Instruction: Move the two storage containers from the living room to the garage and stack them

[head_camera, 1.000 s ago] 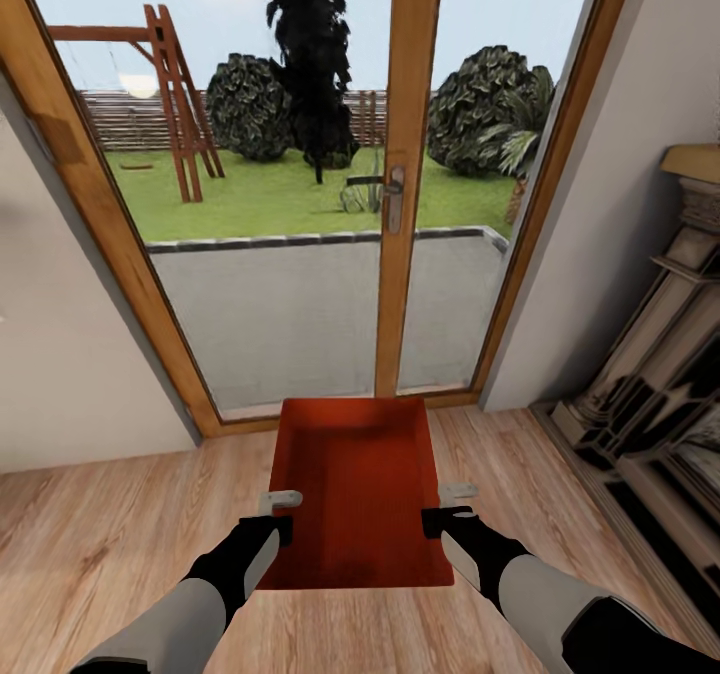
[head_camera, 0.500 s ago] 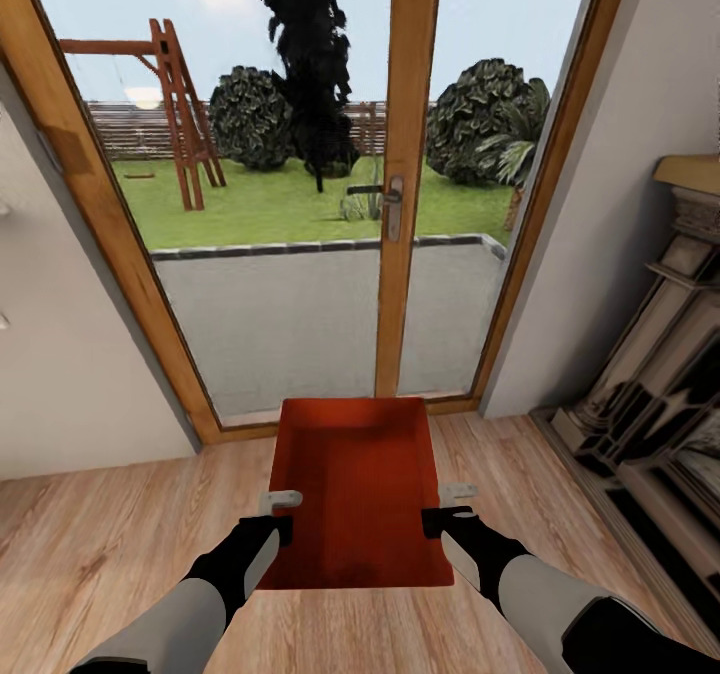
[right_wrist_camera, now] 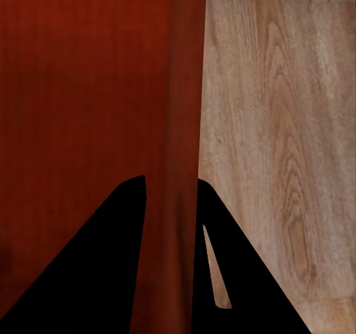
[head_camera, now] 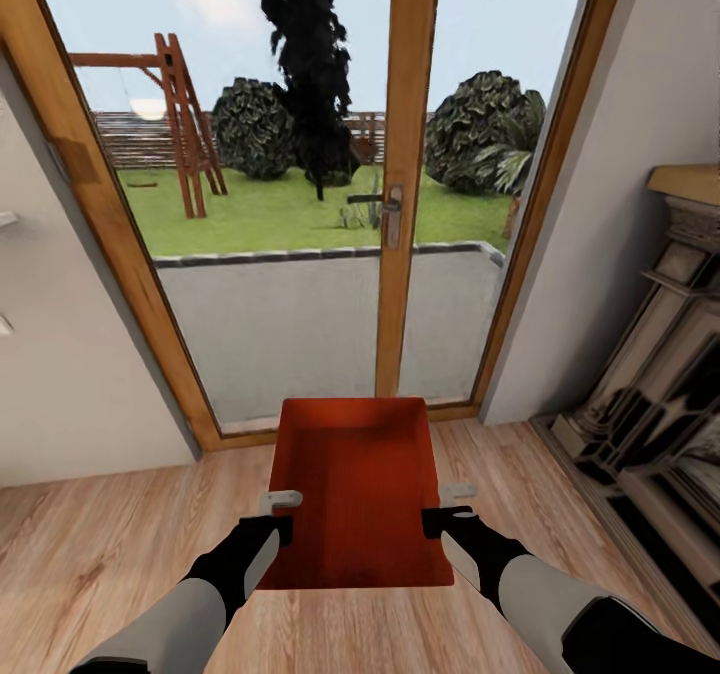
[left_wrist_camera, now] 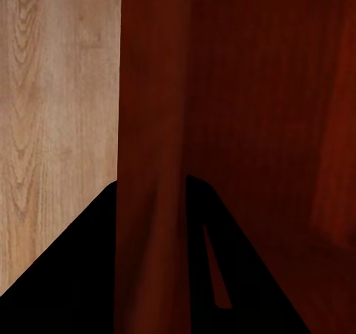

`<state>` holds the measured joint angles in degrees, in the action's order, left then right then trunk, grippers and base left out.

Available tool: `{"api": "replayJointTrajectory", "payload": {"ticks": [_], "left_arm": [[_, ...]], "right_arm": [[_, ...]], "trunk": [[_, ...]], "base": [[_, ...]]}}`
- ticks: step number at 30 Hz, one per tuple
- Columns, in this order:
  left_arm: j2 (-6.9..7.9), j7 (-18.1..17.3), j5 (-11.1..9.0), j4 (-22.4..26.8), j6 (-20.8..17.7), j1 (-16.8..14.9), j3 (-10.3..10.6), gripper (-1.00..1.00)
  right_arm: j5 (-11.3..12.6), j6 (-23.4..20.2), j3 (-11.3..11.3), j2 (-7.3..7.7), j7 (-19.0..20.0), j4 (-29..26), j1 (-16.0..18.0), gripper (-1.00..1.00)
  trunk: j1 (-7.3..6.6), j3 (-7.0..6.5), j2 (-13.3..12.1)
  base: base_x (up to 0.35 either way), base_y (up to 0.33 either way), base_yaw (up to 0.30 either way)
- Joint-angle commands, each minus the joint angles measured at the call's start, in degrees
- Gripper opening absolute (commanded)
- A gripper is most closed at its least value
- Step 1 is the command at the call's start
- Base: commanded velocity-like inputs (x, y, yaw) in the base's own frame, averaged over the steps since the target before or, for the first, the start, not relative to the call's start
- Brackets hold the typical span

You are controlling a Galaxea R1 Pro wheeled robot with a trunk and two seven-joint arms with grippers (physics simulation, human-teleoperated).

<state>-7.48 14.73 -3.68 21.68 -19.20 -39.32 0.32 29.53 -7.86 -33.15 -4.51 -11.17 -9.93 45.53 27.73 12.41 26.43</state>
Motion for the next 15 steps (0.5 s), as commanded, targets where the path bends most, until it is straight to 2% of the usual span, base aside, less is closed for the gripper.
{"api": "replayJointTrajectory", "payload": {"ticks": [1,15], "left_arm": [[0.09,0.7,0.5,-0.1,-0.6,0.0,-0.1,-1.0],[0.09,0.7,0.5,-0.1,-0.6,0.0,-0.2,-1.0]], "right_arm": [[-1.3,1.6,0.8,0.2,-0.4,-0.2,0.1,-1.0],[-1.3,1.6,0.8,0.13,-0.4,-0.2,0.1,-1.0]], "trunk": [[0.03,0.01,0.1],[0.03,-1.24,0.1]], "base": [[0.0,0.0,0.0],[0.0,0.0,0.0]]}}
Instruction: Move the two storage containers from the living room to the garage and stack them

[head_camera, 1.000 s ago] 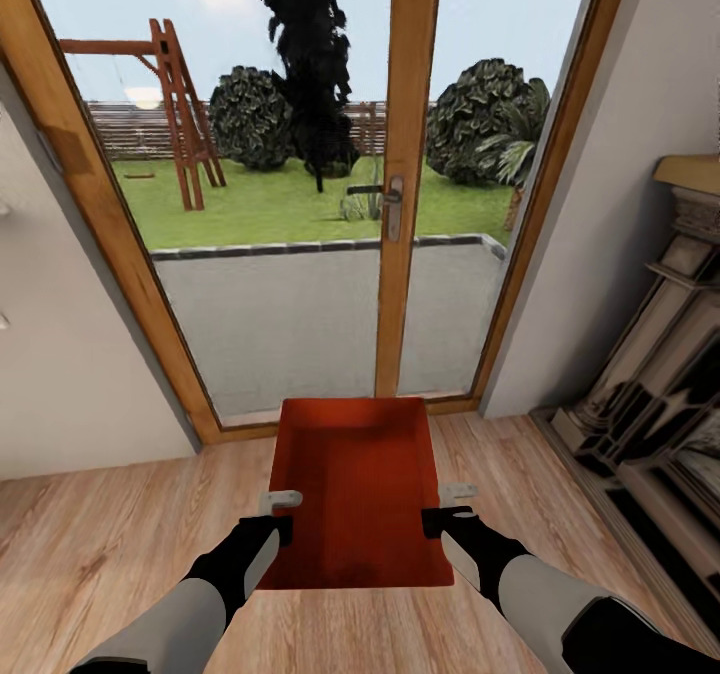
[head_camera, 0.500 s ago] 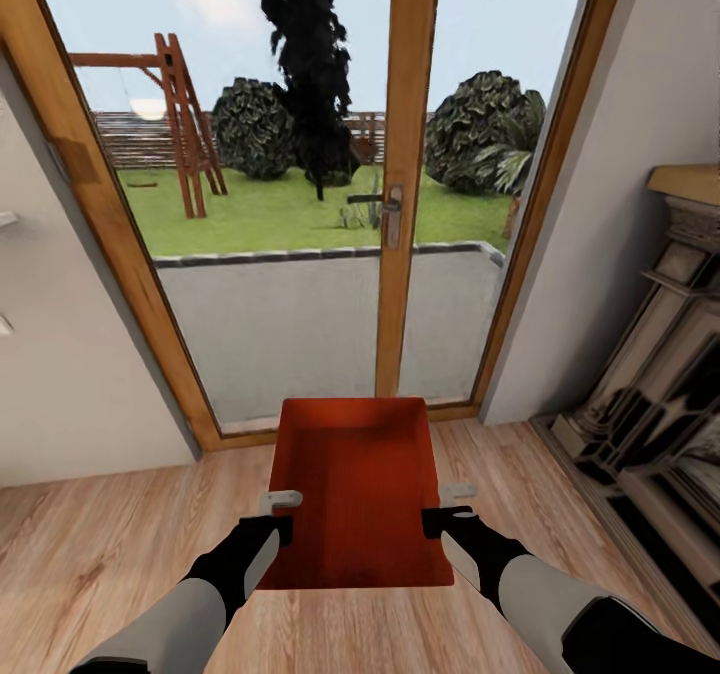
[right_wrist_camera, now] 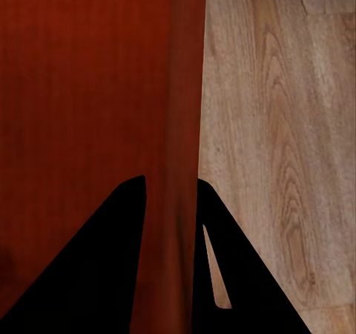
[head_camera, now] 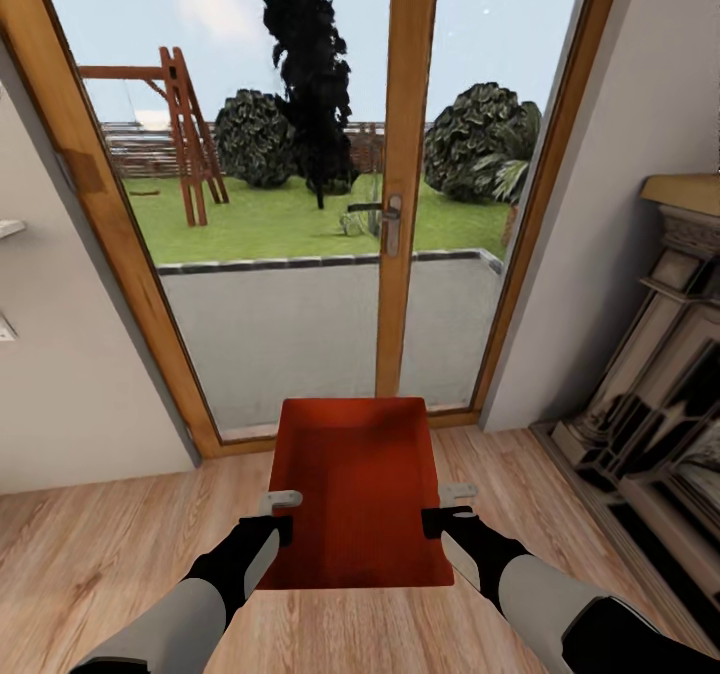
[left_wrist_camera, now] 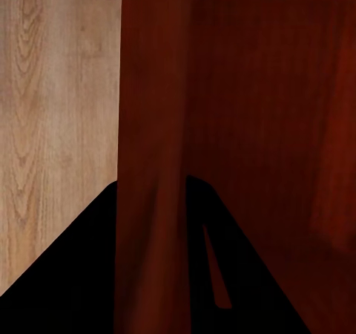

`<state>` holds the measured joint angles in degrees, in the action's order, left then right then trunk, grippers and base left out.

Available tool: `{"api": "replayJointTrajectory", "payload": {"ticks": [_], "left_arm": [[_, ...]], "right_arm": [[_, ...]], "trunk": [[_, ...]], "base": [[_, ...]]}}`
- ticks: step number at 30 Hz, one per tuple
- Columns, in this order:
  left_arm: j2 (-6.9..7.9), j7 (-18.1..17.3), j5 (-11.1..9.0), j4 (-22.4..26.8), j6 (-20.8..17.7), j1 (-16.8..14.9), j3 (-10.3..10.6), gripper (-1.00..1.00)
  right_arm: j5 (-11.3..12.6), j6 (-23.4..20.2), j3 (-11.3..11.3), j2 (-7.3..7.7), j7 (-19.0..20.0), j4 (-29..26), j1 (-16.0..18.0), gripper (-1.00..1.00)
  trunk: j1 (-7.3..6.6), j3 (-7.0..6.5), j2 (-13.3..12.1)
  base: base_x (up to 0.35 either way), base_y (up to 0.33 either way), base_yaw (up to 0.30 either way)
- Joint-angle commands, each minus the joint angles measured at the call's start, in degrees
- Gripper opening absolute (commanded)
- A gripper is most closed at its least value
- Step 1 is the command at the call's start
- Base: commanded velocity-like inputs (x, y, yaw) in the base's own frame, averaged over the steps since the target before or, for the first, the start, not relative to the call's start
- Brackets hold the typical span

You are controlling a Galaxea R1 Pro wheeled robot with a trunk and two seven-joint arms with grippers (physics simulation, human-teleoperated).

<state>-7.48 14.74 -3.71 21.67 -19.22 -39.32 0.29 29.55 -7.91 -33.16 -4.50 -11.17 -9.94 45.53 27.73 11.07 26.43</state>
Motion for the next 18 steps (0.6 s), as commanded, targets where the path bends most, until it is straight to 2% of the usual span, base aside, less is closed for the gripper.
{"api": "replayJointTrajectory", "payload": {"ticks": [1,18], "left_arm": [[0.09,0.6,0.5,0.0,-0.6,0.0,-0.2,-1.0],[0.09,0.6,0.5,0.0,-0.6,0.0,-0.2,-1.0]], "right_arm": [[-1.3,1.7,0.8,0.12,-0.4,-0.2,0.1,-1.0],[-1.3,1.7,0.8,0.2,-0.4,-0.2,0.1,-1.0]], "trunk": [[0.03,0.01,0.1],[0.03,-1.5,0.1]], "base": [[0.0,0.0,0.0],[0.0,0.0,0.0]]}}
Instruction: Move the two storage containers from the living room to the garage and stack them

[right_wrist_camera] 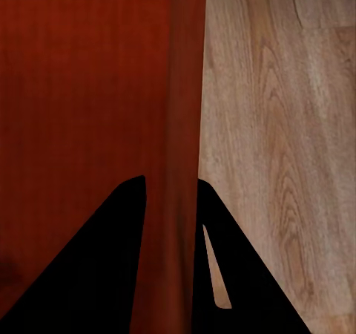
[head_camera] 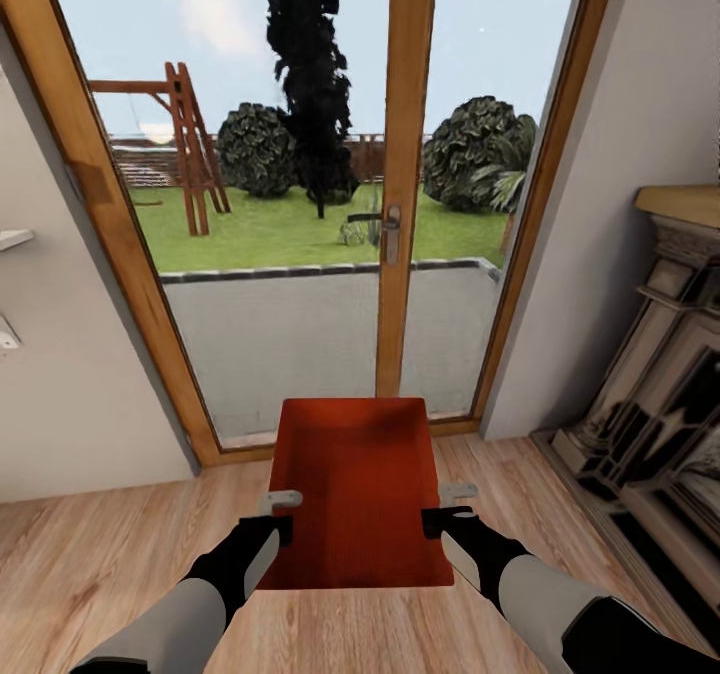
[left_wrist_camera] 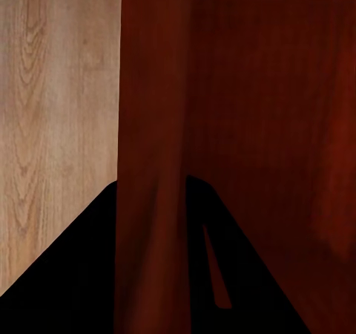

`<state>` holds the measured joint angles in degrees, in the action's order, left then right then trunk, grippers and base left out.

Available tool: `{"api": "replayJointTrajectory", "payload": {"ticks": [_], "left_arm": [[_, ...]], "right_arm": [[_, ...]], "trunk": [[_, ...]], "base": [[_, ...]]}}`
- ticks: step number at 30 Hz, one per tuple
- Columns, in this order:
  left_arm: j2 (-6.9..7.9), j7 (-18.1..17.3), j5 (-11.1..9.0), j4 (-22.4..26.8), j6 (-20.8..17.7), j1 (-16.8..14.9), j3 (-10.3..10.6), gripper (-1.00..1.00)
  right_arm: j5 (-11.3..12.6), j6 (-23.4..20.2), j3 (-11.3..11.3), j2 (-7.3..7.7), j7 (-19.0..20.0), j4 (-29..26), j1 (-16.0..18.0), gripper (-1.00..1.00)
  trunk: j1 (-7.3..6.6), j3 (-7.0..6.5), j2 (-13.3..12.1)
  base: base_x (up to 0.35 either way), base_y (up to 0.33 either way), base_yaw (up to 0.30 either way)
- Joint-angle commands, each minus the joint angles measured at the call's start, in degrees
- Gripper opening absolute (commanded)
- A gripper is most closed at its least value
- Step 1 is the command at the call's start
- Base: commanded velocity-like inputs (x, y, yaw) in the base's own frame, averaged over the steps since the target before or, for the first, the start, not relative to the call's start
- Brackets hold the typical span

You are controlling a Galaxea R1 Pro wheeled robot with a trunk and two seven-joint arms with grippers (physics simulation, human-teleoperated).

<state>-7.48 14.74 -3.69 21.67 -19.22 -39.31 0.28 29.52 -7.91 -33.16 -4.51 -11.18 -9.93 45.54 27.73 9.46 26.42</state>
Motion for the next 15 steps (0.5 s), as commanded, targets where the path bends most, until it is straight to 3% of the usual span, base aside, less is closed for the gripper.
{"api": "replayJointTrajectory", "payload": {"ticks": [1,15], "left_arm": [[0.1,0.6,0.5,-0.1,-0.6,0.0,-0.2,-1.0],[0.1,0.6,0.5,-0.1,-0.6,0.0,-0.2,-1.0]], "right_arm": [[-1.3,1.7,0.8,0.17,-0.4,-0.2,0.1,-1.0],[-1.3,1.7,0.8,0.2,-0.4,-0.2,0.1,-1.0]], "trunk": [[0.03,0.02,0.1],[0.03,-1.23,0.1]], "base": [[0.0,0.0,0.0],[0.0,0.0,0.0]]}}
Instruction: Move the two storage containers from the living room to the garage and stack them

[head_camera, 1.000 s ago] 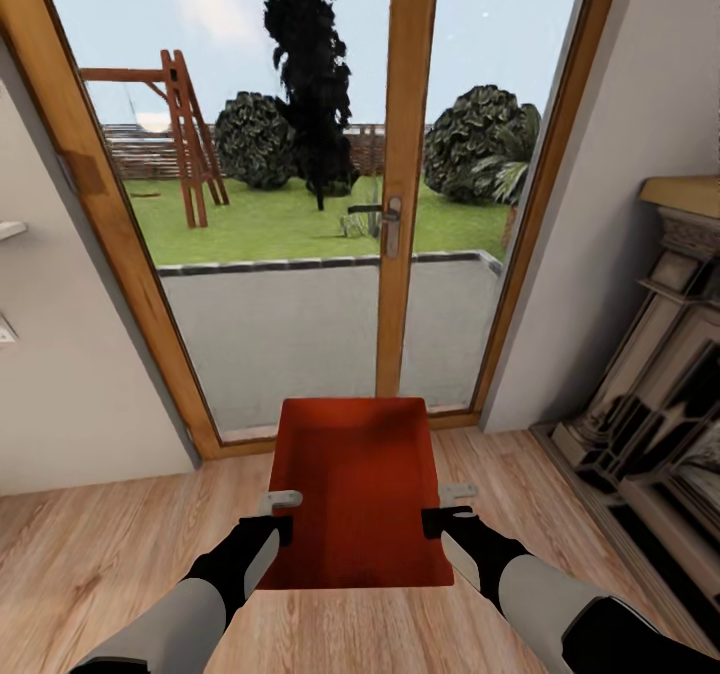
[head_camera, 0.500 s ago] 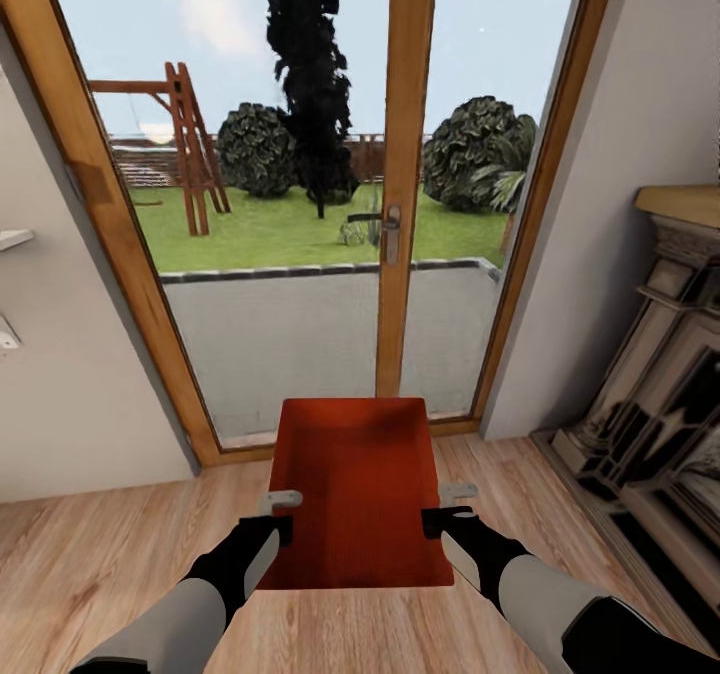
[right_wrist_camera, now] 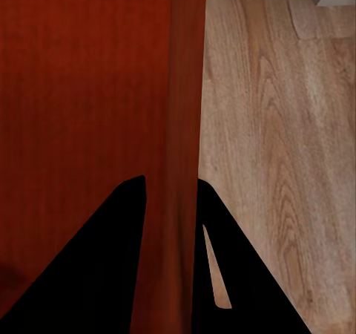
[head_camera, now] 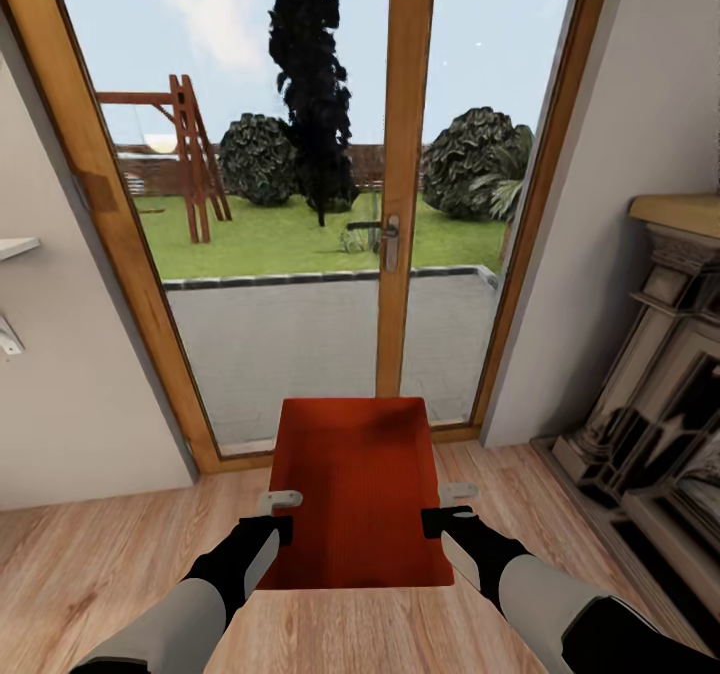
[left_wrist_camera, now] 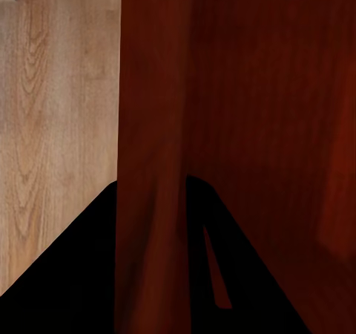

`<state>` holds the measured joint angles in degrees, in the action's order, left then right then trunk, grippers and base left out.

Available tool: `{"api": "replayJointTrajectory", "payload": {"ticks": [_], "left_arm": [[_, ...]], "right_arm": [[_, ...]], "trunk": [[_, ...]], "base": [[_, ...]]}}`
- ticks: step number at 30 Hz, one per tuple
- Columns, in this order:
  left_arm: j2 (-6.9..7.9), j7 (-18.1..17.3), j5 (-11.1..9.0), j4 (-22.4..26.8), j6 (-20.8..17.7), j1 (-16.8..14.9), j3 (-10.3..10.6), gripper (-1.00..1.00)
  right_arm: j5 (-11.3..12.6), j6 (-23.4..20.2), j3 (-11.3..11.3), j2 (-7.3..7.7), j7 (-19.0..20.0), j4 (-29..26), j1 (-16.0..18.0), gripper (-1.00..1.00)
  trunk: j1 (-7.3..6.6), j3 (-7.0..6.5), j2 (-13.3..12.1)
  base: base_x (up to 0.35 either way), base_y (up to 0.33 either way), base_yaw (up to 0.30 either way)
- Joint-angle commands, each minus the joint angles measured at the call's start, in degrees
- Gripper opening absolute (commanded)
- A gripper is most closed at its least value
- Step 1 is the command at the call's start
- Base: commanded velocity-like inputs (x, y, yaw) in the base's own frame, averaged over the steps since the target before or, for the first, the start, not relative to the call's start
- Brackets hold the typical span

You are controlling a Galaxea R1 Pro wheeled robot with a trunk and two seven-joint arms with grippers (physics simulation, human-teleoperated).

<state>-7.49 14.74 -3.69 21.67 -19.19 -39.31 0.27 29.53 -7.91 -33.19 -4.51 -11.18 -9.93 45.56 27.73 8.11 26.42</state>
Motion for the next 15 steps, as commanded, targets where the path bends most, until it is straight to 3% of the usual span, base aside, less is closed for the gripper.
{"api": "replayJointTrajectory", "payload": {"ticks": [1,15], "left_arm": [[0.11,0.6,0.5,-0.1,-0.6,0.0,-0.2,-1.0],[0.11,0.6,0.5,-0.1,-0.6,0.0,-0.2,-1.0]], "right_arm": [[-1.3,1.7,0.8,0.2,-0.4,-0.2,0.1,-1.0],[-1.4,1.7,0.8,0.2,-0.4,-0.2,0.1,-1.0]], "trunk": [[0.03,0.02,0.1],[0.03,-1.23,0.1]], "base": [[0.0,0.0,0.0],[0.0,0.0,0.0]]}}
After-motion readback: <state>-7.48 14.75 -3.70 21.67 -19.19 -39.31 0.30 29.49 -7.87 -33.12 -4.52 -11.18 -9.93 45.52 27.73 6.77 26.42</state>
